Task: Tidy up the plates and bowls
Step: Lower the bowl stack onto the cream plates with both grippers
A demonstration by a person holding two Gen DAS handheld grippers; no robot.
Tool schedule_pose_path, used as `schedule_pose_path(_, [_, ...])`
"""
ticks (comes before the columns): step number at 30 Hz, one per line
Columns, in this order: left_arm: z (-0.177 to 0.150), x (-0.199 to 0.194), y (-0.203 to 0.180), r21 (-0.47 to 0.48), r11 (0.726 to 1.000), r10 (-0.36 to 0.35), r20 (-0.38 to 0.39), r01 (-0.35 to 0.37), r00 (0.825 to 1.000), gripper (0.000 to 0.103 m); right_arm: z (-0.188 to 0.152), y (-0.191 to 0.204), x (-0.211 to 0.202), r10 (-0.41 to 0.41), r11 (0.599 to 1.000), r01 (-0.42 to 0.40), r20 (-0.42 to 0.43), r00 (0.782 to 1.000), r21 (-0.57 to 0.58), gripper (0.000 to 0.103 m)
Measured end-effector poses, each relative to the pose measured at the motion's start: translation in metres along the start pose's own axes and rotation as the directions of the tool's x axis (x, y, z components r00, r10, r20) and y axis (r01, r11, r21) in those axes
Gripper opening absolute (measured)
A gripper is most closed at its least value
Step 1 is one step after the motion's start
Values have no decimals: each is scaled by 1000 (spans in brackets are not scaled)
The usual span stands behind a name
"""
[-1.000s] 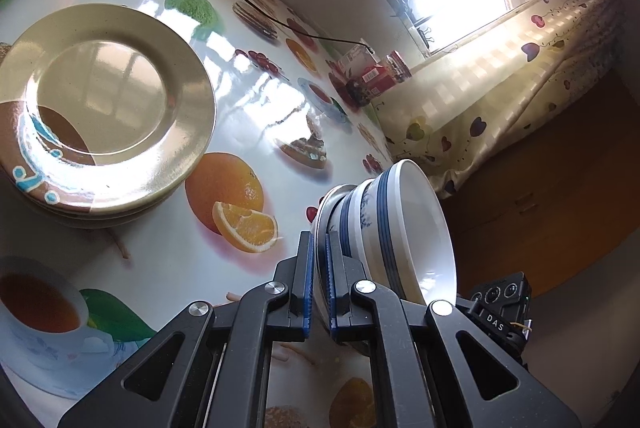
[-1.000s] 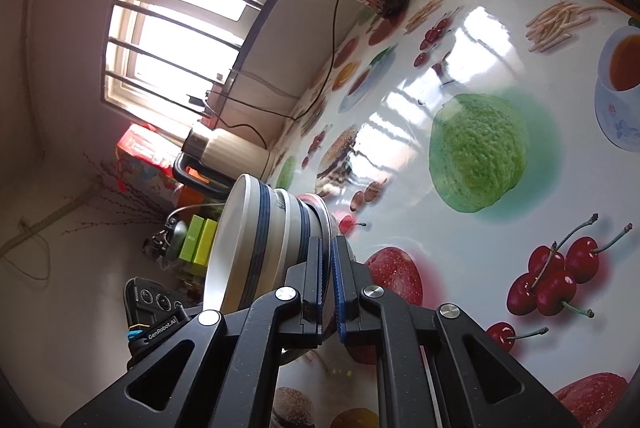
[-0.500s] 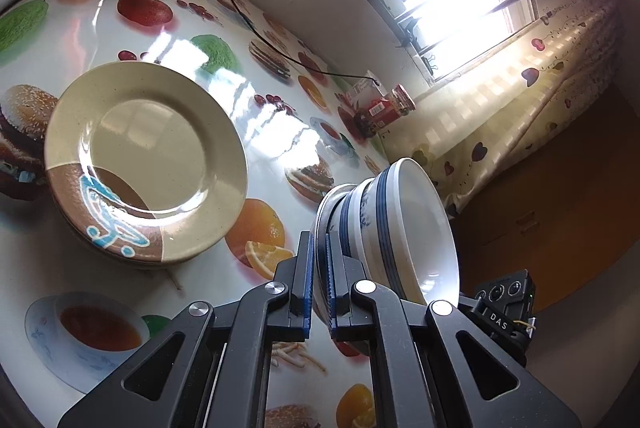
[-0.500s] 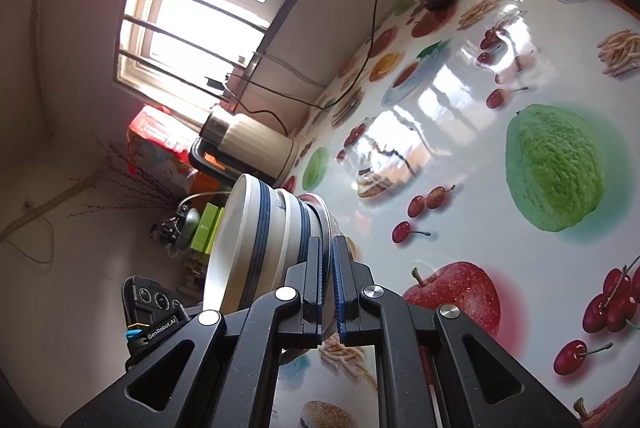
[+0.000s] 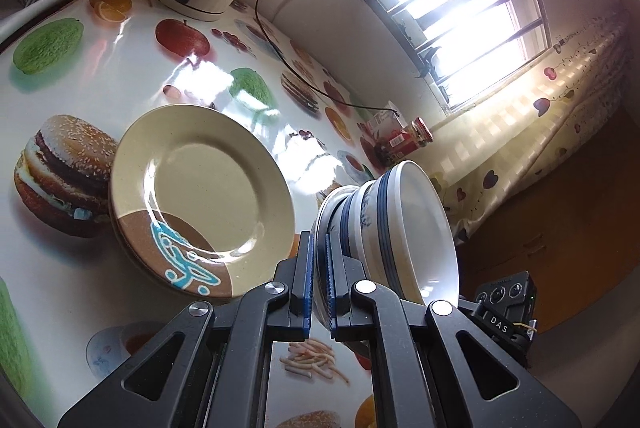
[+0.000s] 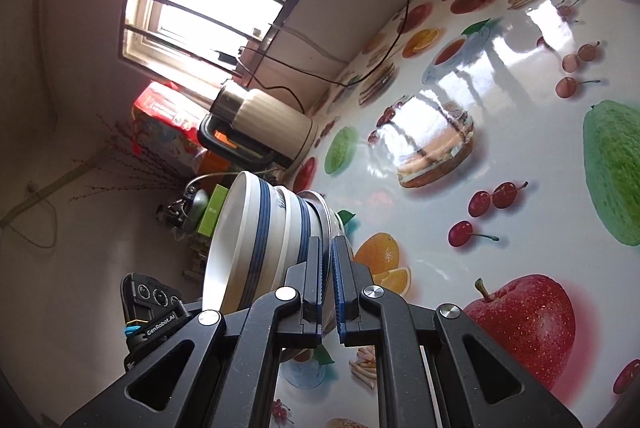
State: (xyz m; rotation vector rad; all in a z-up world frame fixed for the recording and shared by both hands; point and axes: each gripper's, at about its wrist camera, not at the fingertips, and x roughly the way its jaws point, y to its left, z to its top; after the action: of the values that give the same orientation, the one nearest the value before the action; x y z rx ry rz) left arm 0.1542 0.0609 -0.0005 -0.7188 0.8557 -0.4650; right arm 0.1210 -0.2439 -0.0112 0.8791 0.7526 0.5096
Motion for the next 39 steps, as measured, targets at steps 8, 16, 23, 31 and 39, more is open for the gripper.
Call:
schedule_pose_path(8, [12, -8, 15, -22, 1000, 13, 30, -13, 999, 4, 3, 9, 21, 10, 1000, -11, -30, 1000, -14, 8])
schedule_pose_path(16, [23, -16, 31, -40, 999, 29, 49, -27, 998, 4, 4, 13, 41, 20, 1000, -21, -59, 998, -14, 8])
schedule_pose_path(23, [30, -17, 44, -54, 998, 48, 59, -45, 997, 4, 6, 15, 61, 16, 1000, -18, -85, 996, -16, 8])
schedule_pose_path(31, [38, -19, 58, -75, 995, 68, 72, -62, 995, 4, 9, 19, 84, 11, 999, -14, -114, 993, -29, 8])
schedule_pose_path(39, [46, -17, 70, -88, 993, 79, 74, -73, 994, 4, 10, 20, 100, 1, 999, -6, -134, 991, -38, 8])
